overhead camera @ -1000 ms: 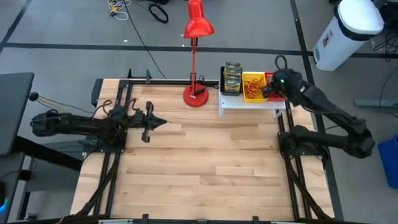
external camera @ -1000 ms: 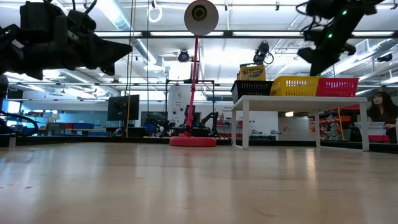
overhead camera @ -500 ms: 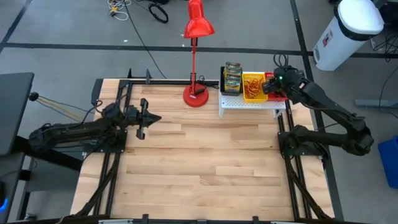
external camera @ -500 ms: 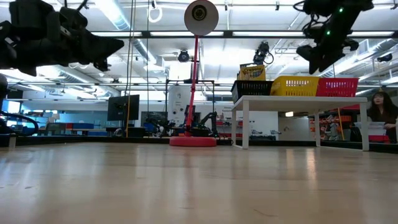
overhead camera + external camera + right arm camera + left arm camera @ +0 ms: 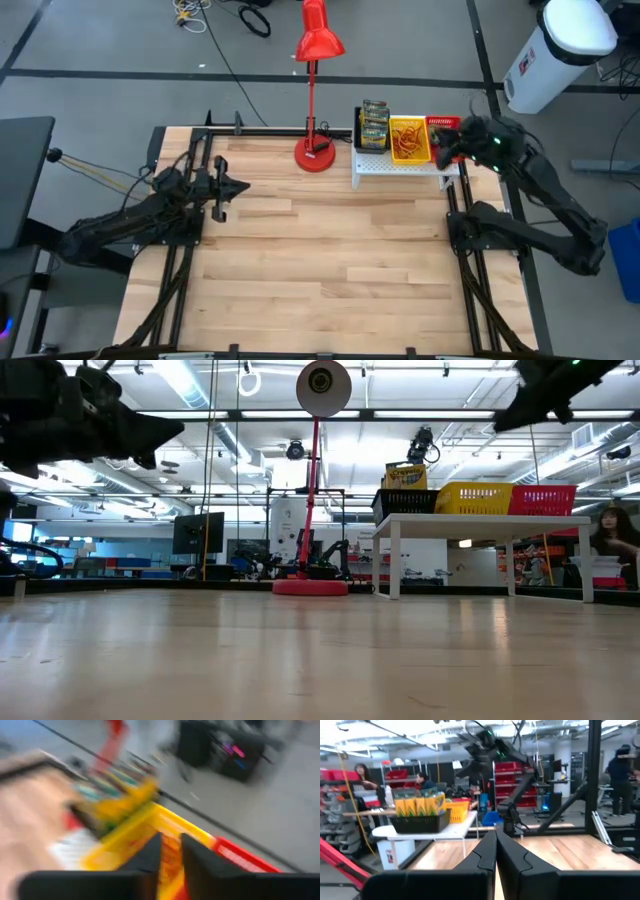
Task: Pick & Place Office Desk Supplies
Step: Return to home position
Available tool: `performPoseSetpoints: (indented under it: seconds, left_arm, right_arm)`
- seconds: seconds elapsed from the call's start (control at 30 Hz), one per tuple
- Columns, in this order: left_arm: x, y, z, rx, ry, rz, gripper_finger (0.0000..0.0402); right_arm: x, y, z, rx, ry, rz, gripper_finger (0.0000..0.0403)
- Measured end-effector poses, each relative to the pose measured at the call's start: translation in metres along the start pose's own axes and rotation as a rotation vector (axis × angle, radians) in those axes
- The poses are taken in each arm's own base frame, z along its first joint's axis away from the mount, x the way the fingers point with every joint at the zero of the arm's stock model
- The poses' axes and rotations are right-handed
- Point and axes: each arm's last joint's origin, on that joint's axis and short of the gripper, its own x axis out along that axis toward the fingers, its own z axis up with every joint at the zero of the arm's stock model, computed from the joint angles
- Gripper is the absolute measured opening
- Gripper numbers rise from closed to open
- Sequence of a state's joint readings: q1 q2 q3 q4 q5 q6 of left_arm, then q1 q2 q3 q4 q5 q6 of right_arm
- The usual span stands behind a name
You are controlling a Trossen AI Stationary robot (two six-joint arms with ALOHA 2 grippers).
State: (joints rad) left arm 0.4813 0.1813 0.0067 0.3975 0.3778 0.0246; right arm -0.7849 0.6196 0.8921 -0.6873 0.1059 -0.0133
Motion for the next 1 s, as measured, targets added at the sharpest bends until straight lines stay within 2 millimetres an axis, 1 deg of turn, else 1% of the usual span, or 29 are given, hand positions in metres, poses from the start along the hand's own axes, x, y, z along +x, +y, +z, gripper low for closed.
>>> performPoseSetpoints:
  seconds: [0.03,0.07,0.1,0.2,0.3,0.37,0.47,0.53,0.6,0.7,0.83,1.0]
  left_arm:
    - [-0.002,0.000,0.001,0.006,-0.011,0.008,0.0011]
    - [-0.004,0.000,0.002,0.008,-0.018,0.016,0.0011]
    - [-0.006,0.000,0.003,0.005,-0.026,0.026,0.0011]
    - [-0.011,0.001,0.003,-0.015,-0.021,0.053,0.0011]
    - [-0.014,0.003,0.000,-0.043,0.010,0.035,0.0011]
    - [-0.015,0.004,-0.001,-0.044,0.023,0.012,0.0011]
    - [-0.016,0.007,-0.004,-0.051,0.048,0.031,0.0011]
    - [-0.016,0.008,-0.003,-0.051,0.040,0.065,0.0011]
    - [-0.016,0.009,-0.003,-0.065,0.042,0.095,0.0011]
    - [-0.015,0.008,-0.003,-0.070,0.038,0.130,0.0011]
    - [-0.013,0.005,-0.001,-0.037,0.014,0.208,0.0011]
    - [-0.011,-0.001,0.004,0.014,-0.038,0.213,0.0011]
  right_arm:
    - [-0.004,0.001,-0.004,-0.010,-0.048,0.055,0.0042]
    - [-0.008,0.002,-0.008,-0.020,-0.095,0.099,0.0021]
    - [-0.012,0.003,-0.013,-0.035,-0.143,0.137,0.0014]
    - [-0.018,0.006,-0.031,-0.056,-0.258,0.239,0.0023]
    - [-0.018,0.009,-0.052,-0.104,-0.333,0.342,0.0008]
    - [-0.018,0.012,-0.063,-0.135,-0.395,0.431,0.0006]
    - [-0.023,0.015,-0.070,-0.141,-0.536,0.560,0.0008]
    - [-0.025,0.015,-0.072,-0.116,-0.644,0.583,0.0004]
    - [-0.020,0.017,-0.078,-0.099,-0.719,0.621,0.0005]
    - [-0.009,0.019,-0.091,-0.117,-0.744,0.655,0.0003]
    - [0.011,0.020,-0.109,-0.094,-0.690,0.612,0.0003]
    - [0.026,0.022,-0.126,-0.117,-0.638,0.593,0.0002]
